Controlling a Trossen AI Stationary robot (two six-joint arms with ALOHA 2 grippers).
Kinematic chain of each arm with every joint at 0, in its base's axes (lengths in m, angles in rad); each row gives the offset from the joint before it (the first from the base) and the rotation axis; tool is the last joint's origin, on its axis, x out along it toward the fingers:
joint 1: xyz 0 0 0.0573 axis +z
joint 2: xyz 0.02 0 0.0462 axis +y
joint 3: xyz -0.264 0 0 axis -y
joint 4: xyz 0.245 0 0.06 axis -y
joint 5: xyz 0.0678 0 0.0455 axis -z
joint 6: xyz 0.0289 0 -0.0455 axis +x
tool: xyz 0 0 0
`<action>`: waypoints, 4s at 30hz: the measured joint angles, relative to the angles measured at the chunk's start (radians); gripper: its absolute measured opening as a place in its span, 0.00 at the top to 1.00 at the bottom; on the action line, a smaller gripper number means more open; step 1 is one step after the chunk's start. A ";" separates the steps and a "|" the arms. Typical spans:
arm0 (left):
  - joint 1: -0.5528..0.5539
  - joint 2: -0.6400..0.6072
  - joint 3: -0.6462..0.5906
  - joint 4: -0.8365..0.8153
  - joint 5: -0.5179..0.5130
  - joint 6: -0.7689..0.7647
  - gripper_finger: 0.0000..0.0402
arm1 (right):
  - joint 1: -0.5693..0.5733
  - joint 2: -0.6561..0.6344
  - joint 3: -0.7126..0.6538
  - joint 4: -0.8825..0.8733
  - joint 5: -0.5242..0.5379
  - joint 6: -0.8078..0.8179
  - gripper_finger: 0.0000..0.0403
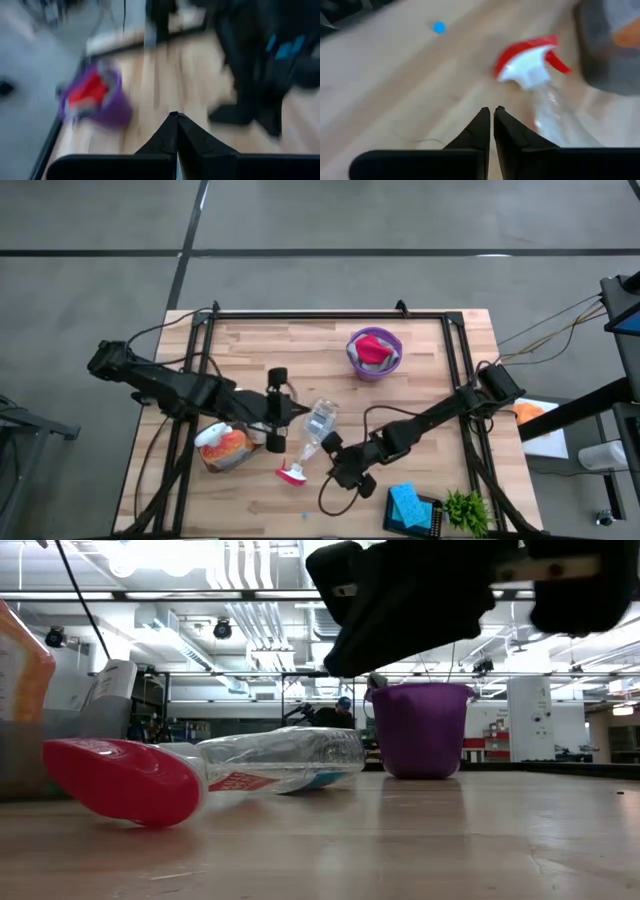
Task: Pick & Place Kitchen Items
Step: Put the transparent spray bottle into the gray bin
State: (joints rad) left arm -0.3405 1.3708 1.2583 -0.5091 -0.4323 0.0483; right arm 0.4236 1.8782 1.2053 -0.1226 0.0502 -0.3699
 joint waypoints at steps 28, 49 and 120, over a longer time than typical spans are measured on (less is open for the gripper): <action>1.035 -0.758 -0.978 0.759 0.940 -0.068 1.00 | -0.071 -0.035 -0.063 0.077 -0.030 -0.004 0.90; 1.087 -0.759 -1.058 0.758 0.783 0.056 1.00 | -0.111 0.244 0.288 -0.167 -0.020 -0.193 0.29; 1.086 -0.758 -1.068 0.690 0.765 0.000 1.00 | -0.313 -0.174 -0.278 1.569 -0.537 0.254 0.89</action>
State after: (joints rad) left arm 0.7452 0.6125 0.1902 0.1806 0.3331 0.0483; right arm 0.1105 1.7040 0.9269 1.4464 -0.4864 -0.1155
